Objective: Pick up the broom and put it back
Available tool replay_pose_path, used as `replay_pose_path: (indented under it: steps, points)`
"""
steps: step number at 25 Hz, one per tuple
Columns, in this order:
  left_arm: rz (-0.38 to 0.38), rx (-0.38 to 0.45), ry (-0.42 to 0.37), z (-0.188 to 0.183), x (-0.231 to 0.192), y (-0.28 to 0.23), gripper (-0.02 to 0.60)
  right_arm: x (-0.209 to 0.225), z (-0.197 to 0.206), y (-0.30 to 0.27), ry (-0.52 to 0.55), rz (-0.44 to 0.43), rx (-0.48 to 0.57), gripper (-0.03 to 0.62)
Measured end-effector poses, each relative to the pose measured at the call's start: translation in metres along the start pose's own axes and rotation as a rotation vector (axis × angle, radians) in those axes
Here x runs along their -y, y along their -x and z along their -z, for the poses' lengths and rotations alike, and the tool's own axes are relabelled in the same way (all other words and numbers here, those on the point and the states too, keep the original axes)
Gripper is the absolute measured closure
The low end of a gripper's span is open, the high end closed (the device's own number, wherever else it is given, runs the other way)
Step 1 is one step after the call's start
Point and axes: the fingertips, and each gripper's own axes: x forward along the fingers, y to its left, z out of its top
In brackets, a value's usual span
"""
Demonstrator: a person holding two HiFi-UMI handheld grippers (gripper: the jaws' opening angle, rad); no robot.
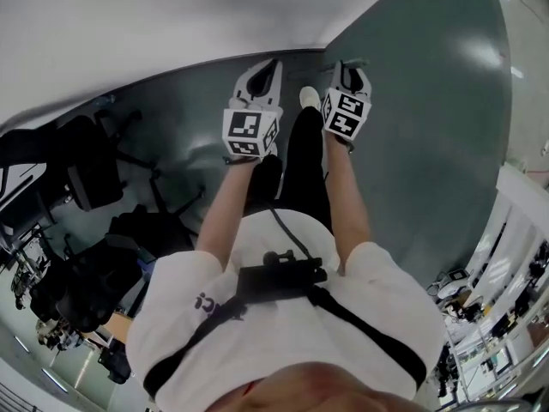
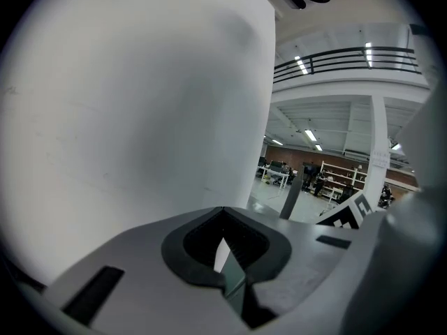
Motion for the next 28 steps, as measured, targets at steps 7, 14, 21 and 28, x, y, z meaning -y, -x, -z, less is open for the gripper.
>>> replay_pose_path:
  steps: [7, 14, 21, 28]
  points:
    - [-0.017, -0.050, 0.031, 0.045, -0.010, -0.037, 0.569, 0.014, 0.056, -0.066, 0.001, 0.002, -0.084, 0.499]
    - [-0.029, -0.066, 0.044, 0.064, -0.021, -0.064, 0.569, 0.010, 0.100, -0.115, 0.016, -0.003, -0.161, 0.499]
    - [-0.027, -0.111, 0.060, 0.096, -0.025, -0.080, 0.569, 0.004, 0.098, -0.151, 0.061, -0.027, -0.154, 0.499]
    - [-0.030, -0.116, 0.074, 0.101, -0.032, -0.089, 0.569, 0.011, 0.090, -0.184, 0.027, 0.029, -0.172, 0.499]
